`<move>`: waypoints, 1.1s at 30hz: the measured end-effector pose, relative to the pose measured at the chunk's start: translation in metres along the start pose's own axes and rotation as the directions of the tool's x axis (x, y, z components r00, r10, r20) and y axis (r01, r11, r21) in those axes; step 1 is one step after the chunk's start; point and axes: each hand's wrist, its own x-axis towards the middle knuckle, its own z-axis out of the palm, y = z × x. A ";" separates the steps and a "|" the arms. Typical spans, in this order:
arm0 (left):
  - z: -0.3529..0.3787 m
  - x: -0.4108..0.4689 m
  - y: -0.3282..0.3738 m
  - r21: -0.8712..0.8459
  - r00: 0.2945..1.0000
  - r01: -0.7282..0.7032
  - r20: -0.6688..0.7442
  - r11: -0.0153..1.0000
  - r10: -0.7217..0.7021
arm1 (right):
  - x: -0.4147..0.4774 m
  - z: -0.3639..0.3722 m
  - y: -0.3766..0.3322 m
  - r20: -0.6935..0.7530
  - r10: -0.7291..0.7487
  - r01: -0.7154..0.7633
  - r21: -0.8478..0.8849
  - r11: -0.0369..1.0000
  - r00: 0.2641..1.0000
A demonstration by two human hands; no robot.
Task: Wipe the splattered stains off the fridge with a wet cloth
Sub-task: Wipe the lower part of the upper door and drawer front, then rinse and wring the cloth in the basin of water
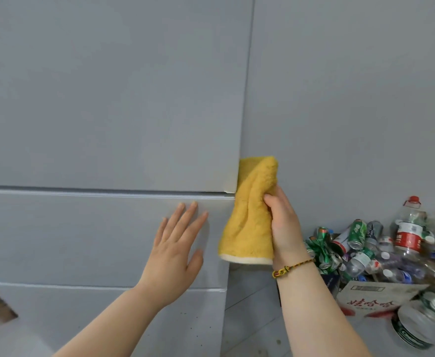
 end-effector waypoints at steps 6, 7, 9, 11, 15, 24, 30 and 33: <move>-0.032 -0.007 0.012 -0.613 0.933 0.278 -0.011 0.740 -0.360 | -0.035 0.002 0.039 -0.007 0.127 -0.125 0.152 0.980 0.992; -0.038 -0.007 0.012 -0.668 0.907 0.350 0.066 0.656 -0.416 | -0.041 0.004 0.046 0.014 0.142 -0.143 0.112 0.983 0.990; -0.050 -0.010 0.009 -0.717 0.866 0.458 0.226 0.526 -0.446 | -0.053 0.015 0.054 0.104 0.169 -0.172 0.015 0.985 0.980; -0.070 -0.023 -0.004 -0.716 0.836 0.520 0.314 0.465 -0.451 | -0.064 0.043 0.061 0.222 0.198 -0.191 -0.051 0.980 0.955; -0.117 -0.056 -0.034 -0.760 0.796 0.549 0.349 0.348 -0.494 | -0.083 0.106 0.073 0.426 0.256 -0.226 -0.120 0.967 0.868; -0.287 -0.239 -0.147 -0.757 0.531 0.591 0.104 0.279 -0.841 | -0.195 0.331 0.148 0.750 0.530 -0.373 -0.396 0.839 0.395; -0.374 -0.381 -0.197 -0.806 0.118 0.548 -0.190 0.224 -0.975 | -0.296 0.449 0.207 0.761 0.648 -0.490 -0.551 0.676 0.038; -0.406 -0.443 -0.212 -0.849 -0.052 0.499 -0.229 0.173 -0.972 | -0.348 0.492 0.229 0.731 0.661 -0.458 -0.653 0.603 -0.171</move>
